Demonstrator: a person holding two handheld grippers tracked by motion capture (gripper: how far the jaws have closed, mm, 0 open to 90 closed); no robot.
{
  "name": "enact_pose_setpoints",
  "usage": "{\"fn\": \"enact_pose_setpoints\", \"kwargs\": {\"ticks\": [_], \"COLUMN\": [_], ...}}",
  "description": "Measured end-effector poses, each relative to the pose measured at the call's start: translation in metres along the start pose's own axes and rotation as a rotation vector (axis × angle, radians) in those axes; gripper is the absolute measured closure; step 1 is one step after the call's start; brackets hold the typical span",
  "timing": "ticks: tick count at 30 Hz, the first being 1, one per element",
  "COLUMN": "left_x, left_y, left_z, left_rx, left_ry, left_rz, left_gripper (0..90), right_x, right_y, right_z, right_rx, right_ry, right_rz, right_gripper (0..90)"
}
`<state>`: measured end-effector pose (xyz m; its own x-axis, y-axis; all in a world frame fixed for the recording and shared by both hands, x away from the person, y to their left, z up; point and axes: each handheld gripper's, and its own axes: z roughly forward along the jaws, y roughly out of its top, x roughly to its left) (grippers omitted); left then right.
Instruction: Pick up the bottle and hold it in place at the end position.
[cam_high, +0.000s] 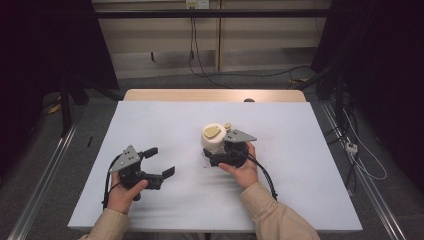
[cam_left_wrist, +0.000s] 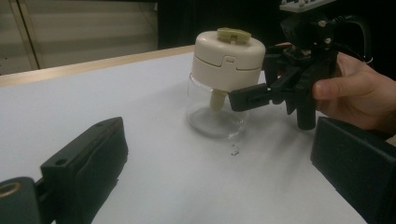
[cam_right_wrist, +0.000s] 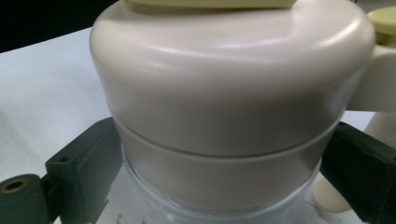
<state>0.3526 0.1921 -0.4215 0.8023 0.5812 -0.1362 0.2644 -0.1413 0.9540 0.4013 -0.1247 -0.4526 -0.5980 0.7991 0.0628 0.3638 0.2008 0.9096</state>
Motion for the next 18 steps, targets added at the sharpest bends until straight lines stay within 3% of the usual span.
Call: {"fn": "enact_pose_setpoints", "kwargs": {"ticks": [18], "left_x": [0.0], "left_y": [0.014], "left_z": [0.027], "left_rx": [0.059], "left_ry": [0.004], "left_rz": [-0.027], "left_gripper": [3.6], "right_x": [0.001], "right_y": [-0.002], "right_z": [0.0], "right_rx": [0.0], "right_ry": [-0.007], "right_rz": [-0.003], "right_gripper": [5.0]}}
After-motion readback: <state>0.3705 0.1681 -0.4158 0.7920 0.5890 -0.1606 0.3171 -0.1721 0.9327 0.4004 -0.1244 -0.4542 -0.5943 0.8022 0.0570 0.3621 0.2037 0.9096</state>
